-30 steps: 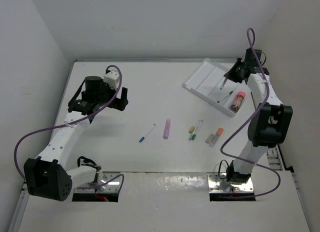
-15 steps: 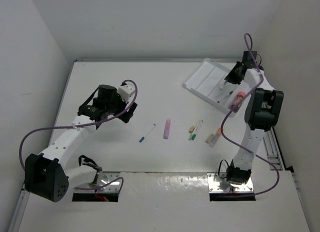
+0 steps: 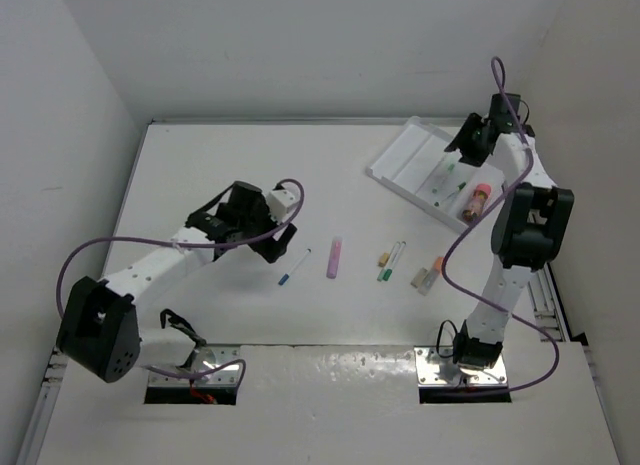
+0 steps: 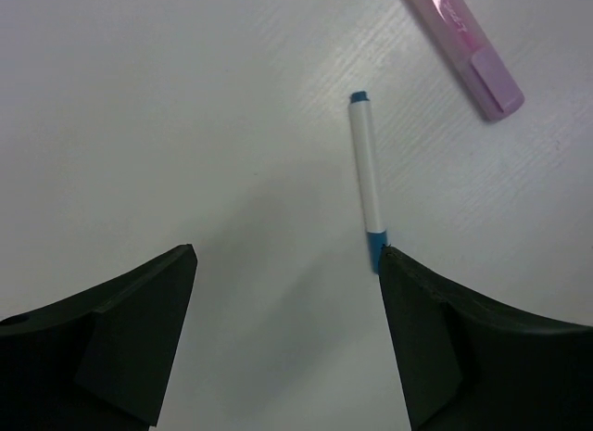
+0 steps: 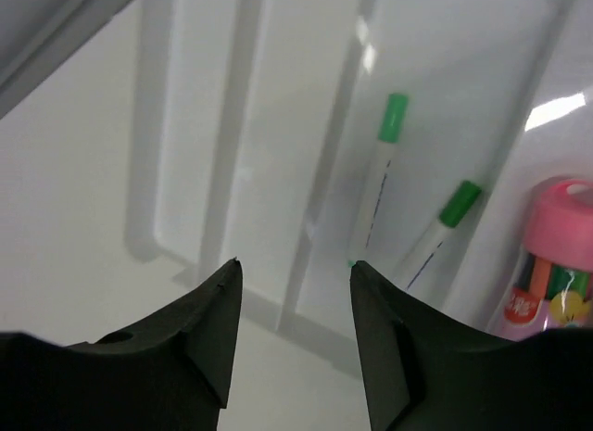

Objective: Sort the stationery into containers
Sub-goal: Place the stationery into the container, then grab a piece of stationery with the left arm

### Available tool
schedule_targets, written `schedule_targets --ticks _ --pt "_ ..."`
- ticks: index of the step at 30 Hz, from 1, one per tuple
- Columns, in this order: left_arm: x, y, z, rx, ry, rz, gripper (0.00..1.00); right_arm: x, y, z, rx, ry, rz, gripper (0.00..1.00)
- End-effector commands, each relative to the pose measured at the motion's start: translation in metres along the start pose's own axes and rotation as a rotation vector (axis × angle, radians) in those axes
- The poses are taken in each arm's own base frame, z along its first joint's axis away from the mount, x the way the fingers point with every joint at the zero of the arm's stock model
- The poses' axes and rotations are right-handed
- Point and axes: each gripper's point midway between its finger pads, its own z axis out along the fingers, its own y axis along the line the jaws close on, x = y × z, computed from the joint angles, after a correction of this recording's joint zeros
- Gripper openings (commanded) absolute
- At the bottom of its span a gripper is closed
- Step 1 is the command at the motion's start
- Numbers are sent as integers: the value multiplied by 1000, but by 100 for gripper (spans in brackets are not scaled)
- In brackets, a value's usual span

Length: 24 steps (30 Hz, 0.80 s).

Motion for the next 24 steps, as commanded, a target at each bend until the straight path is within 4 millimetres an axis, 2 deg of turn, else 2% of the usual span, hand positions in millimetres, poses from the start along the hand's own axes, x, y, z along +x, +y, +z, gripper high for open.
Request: schedule_targets --ticks 1,2,3,4,5,6,7,9,10,11,12,13,14,17,19,24 --pt "7 -29 25 69 59 -20 85 -28 79 -105 -225 -107 -203 49" --pt "10 -34 29 76 83 -23 84 -14 83 -113 -216 -85 -303 49" --pt "13 -37 35 83 105 -29 83 -8 87 -120 -215 -87 -314 49" --pt "16 -43 42 94 133 -34 81 -9 90 -144 -224 -139 -397 48" --pt "14 -44 42 94 134 -35 81 -5 93 -154 -229 -160 -441 48" --pt "21 -46 49 97 165 -35 78 4 86 -151 -212 -161 -464 48" --pt "27 -50 55 103 196 -32 76 2 88 -174 -220 -214 -509 48" --pt "21 -48 61 82 201 -25 74 15 85 -181 -222 -227 -554 46" --pt "23 -52 68 85 223 -21 73 18 89 -197 -236 -262 -597 46" --pt "16 -50 72 71 219 -16 73 21 90 -204 -244 -282 -621 46" --pt "14 -50 76 68 222 -12 73 31 84 -202 -241 -274 -657 44" --pt "21 -53 85 74 254 -4 70 34 87 -215 -251 -309 -683 43" --pt "18 -52 90 71 255 -1 69 43 81 -212 -246 -303 -715 41" --pt "24 -57 105 95 289 -15 61 52 76 -223 -246 -326 -756 38" --pt "30 -60 114 103 312 -23 53 65 87 -229 -278 -327 -800 38" --pt "39 -64 127 105 357 -17 36 81 91 -239 -296 -349 -898 38"
